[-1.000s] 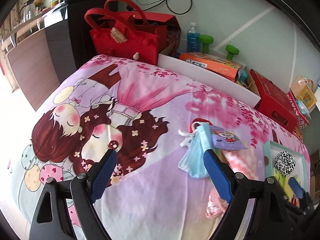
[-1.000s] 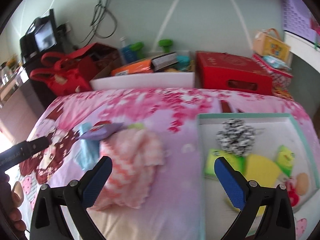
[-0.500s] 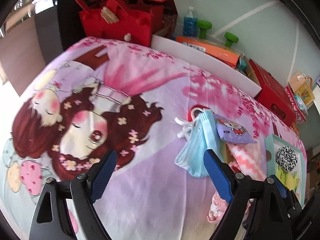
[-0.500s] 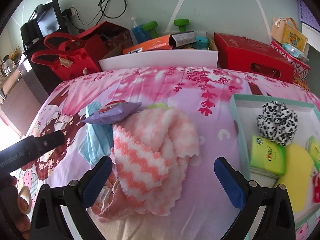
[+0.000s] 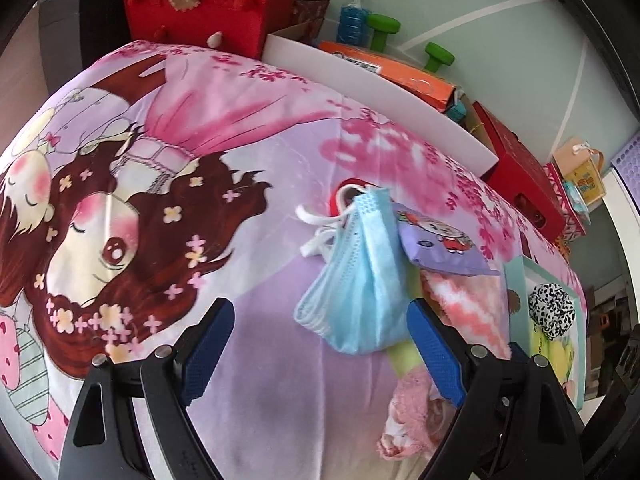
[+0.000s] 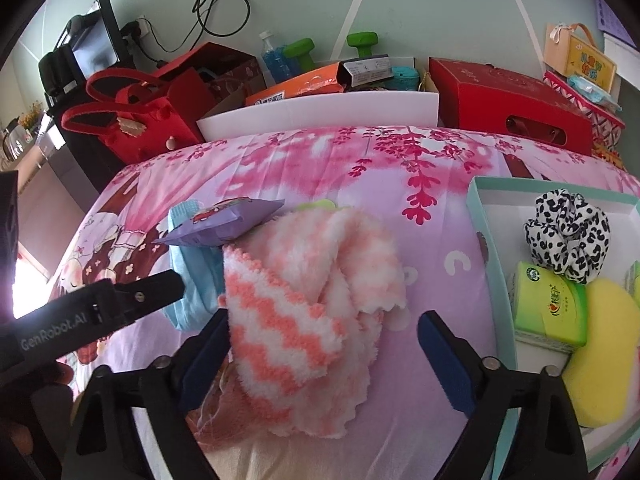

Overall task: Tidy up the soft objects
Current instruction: 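Grasp the blue face mask with the left tool while the right tool grasps the pink-white towel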

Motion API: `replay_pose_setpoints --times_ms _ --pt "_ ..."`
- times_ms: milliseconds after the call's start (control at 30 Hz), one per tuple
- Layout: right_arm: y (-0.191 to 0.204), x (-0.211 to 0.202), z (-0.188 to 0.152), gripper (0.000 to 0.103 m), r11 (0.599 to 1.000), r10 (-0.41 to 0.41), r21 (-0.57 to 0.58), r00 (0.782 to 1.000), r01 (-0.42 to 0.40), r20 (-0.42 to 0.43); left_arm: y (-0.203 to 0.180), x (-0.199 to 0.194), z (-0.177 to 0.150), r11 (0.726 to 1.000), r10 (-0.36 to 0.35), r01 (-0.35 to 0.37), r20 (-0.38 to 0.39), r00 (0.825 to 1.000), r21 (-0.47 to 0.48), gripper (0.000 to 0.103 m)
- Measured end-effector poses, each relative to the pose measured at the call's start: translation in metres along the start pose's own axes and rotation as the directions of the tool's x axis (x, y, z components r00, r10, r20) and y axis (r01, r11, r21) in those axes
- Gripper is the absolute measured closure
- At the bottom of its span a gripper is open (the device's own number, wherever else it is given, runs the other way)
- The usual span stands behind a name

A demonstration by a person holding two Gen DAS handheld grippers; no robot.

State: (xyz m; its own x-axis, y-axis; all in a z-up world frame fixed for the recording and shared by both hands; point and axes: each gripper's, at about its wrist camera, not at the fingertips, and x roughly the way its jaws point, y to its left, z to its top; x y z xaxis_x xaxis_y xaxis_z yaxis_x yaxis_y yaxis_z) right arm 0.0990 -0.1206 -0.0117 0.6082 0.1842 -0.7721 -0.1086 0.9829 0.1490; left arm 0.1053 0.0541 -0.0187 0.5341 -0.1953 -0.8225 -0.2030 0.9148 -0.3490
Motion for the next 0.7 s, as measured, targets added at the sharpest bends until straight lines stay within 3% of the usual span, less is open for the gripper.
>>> replay_pose_setpoints --times_ms 367,433,700 --pt "-0.002 0.004 -0.001 0.038 0.998 0.053 0.017 0.998 -0.053 -0.025 -0.004 0.016 -0.001 1.000 0.021 -0.021 -0.015 1.000 0.006 0.014" --pt "-0.001 0.004 -0.002 0.048 0.998 0.058 0.016 0.998 -0.057 -0.028 -0.004 0.017 -0.001 1.000 0.026 -0.026 -0.014 1.000 0.010 0.015" --pt "-0.001 0.006 -0.002 0.063 0.999 0.048 0.017 0.998 -0.047 -0.036 -0.010 0.021 -0.002 0.998 0.048 -0.048 -0.003 0.999 0.033 0.016"
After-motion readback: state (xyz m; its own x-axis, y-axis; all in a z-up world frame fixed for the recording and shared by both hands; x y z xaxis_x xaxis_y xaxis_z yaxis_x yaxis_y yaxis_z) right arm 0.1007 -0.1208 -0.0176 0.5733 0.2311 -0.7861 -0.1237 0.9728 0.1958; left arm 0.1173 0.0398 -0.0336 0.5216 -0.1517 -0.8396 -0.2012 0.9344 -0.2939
